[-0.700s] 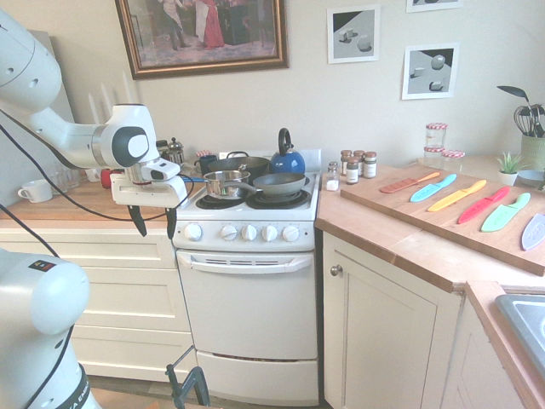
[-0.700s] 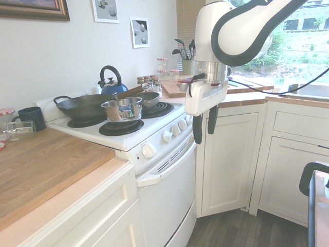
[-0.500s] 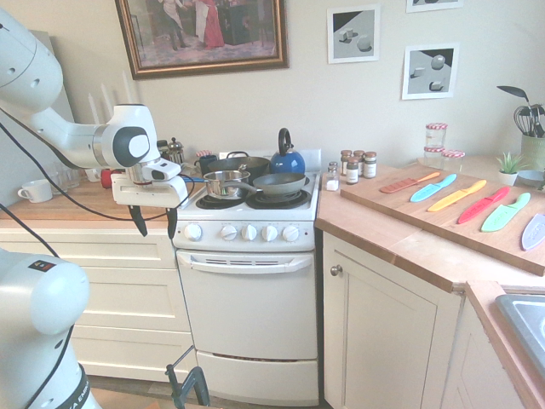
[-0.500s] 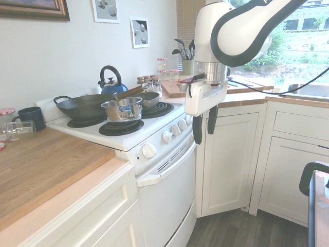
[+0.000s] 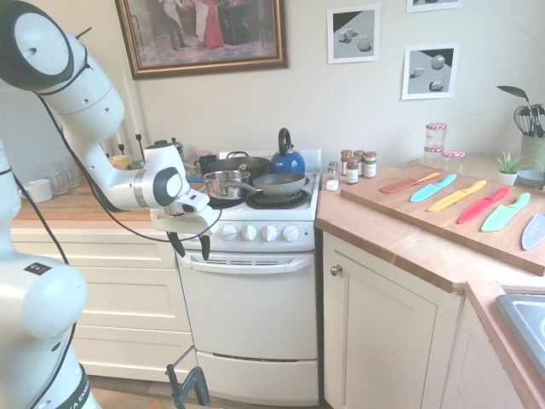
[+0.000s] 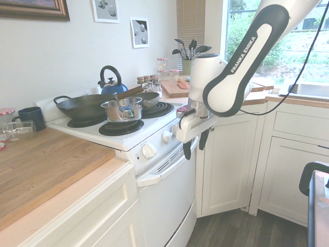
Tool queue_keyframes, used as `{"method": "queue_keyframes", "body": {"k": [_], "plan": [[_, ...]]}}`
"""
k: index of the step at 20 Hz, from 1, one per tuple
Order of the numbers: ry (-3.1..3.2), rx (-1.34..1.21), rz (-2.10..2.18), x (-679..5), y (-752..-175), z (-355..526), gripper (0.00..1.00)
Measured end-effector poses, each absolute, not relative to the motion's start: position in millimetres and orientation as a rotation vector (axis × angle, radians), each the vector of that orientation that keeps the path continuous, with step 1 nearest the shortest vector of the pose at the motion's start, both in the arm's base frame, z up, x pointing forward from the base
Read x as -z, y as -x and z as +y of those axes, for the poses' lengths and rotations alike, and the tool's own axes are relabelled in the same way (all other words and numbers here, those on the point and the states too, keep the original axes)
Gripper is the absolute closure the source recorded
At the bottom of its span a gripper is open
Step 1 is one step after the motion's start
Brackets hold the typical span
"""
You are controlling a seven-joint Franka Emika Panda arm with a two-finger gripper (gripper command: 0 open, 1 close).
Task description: Open the oven
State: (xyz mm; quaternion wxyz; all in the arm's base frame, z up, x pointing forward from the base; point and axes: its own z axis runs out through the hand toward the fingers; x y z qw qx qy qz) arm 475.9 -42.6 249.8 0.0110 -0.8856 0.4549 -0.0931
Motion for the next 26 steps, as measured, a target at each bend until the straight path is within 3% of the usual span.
{"method": "queue_keyframes", "body": {"k": [16, 26], "plan": [[2.767, 0.339, 1.314, -177.4, -576.6, -63.8, 0.0], [2.808, 0.396, 1.231, -148.8, -557.7, -92.1, 0.0]]}}
